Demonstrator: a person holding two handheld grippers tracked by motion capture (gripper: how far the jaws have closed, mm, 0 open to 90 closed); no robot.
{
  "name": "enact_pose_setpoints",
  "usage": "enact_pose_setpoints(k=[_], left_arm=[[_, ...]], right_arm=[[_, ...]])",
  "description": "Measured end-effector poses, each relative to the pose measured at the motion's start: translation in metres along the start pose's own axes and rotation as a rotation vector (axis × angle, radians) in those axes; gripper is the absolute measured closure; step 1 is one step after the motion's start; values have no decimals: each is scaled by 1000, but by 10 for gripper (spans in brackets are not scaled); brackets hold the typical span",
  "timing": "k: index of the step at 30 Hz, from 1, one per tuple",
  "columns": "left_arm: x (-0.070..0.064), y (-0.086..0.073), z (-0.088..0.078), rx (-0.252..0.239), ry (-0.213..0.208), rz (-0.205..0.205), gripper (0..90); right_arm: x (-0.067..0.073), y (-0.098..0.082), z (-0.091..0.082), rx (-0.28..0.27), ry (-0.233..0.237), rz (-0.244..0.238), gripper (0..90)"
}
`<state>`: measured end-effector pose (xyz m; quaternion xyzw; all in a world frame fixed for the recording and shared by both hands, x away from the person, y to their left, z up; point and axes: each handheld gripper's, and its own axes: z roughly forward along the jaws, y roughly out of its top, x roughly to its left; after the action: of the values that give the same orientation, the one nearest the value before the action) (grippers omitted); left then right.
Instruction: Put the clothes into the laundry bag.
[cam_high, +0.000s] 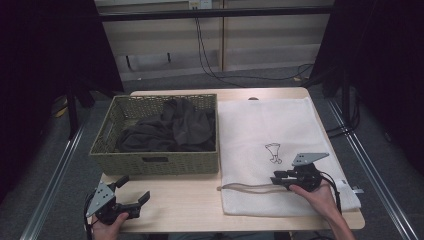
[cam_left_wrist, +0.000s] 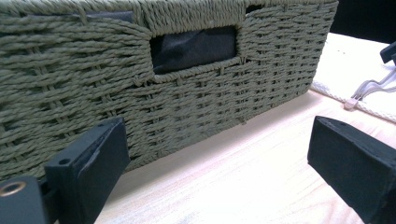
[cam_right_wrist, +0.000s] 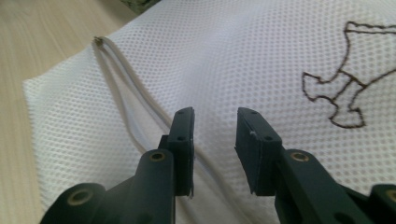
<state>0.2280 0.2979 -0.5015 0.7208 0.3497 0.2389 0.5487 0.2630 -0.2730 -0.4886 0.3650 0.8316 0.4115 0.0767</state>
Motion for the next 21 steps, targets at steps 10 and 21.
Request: enact_pose_setpoints(k=[10,21], left_arm=[[-1,0,1,-3,0,2,53],[0,0,-2,-7,5,-4,53]], right_arm=[[5,10,9,36,35,-76,675],[13,15,29,83,18,-116,417]])
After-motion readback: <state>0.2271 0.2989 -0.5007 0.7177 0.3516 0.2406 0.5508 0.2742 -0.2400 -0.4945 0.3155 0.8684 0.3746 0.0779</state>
